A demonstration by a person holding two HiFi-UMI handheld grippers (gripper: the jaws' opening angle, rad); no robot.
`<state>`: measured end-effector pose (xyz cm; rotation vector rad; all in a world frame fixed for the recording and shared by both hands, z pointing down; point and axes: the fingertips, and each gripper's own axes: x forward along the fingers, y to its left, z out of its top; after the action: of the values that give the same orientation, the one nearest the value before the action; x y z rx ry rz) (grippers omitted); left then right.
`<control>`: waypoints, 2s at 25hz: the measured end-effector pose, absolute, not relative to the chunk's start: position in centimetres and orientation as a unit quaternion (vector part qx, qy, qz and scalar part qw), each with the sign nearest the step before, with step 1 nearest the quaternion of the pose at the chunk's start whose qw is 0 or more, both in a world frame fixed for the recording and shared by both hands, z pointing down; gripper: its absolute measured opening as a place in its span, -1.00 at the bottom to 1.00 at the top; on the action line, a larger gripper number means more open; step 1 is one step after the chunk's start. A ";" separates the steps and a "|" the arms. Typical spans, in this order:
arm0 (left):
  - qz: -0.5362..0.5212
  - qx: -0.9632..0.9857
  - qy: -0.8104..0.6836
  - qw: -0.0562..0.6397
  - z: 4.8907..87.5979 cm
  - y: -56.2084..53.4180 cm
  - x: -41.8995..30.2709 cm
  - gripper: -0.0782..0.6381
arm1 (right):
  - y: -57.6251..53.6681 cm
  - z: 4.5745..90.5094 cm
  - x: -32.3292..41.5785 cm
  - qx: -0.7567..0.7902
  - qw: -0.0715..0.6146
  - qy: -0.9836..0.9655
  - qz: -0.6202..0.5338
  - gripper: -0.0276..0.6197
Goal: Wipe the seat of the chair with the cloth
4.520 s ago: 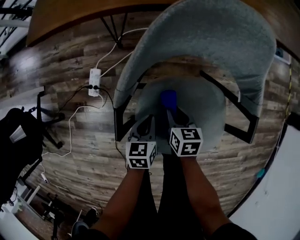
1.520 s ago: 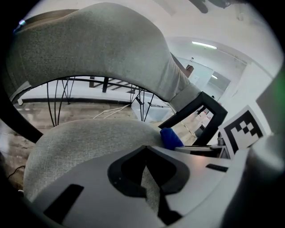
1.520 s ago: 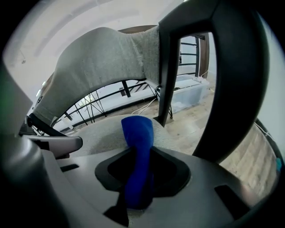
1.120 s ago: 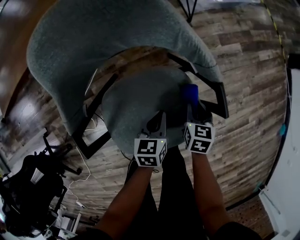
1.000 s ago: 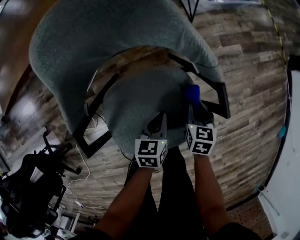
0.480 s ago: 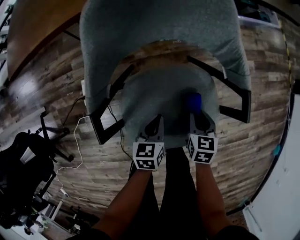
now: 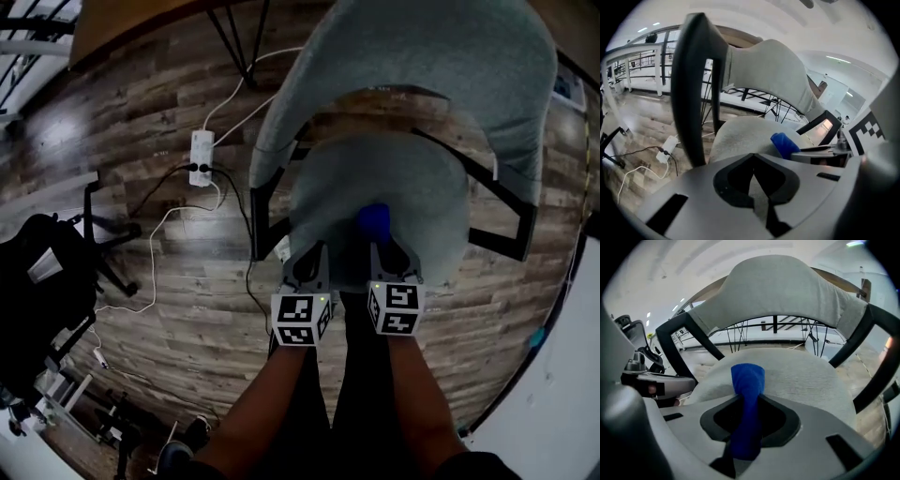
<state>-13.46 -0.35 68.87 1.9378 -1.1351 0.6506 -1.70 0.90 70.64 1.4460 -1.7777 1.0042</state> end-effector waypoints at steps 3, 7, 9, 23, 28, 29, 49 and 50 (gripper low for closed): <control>0.257 0.752 -0.458 0.398 69.4 1.1 -15.9 -0.77 | 1.6 70.5 -4.9 0.525 0.320 -0.691 0.380 -0.60; 0.261 0.741 -0.470 0.401 70.2 2.5 -18.2 -0.77 | 2.5 70.8 -8.3 0.504 0.323 -0.701 0.388 -0.60; 0.263 0.738 -0.476 0.399 70.5 2.9 -19.2 -0.77 | 2.7 70.8 -9.9 0.493 0.323 -0.707 0.391 -0.60; 0.251 0.724 -0.493 0.412 69.9 2.4 -22.0 -0.77 | 4.1 71.9 -15.9 0.456 0.326 -0.723 0.404 -0.60; 0.253 0.736 -0.477 0.408 69.5 2.1 -20.1 -0.77 | 4.0 72.0 -14.5 0.472 0.321 -0.712 0.409 -0.60; 0.256 0.739 -0.472 0.407 69.5 2.1 -19.7 -0.77 | 4.0 72.0 -14.1 0.478 0.320 -0.709 0.409 -0.60; 0.292 0.793 -0.370 0.385 69.2 2.8 -7.7 -0.77 | 6.0 72.1 0.1 0.584 0.287 -0.631 0.423 -0.60; 0.295 0.796 -0.363 0.383 69.2 2.9 -7.0 -0.77 | 6.1 72.1 0.9 0.589 0.286 -0.626 0.425 -0.60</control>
<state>-6.98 2.94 69.22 2.0304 -0.9266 0.7511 0.89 6.14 72.15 1.5741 -1.6730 1.1357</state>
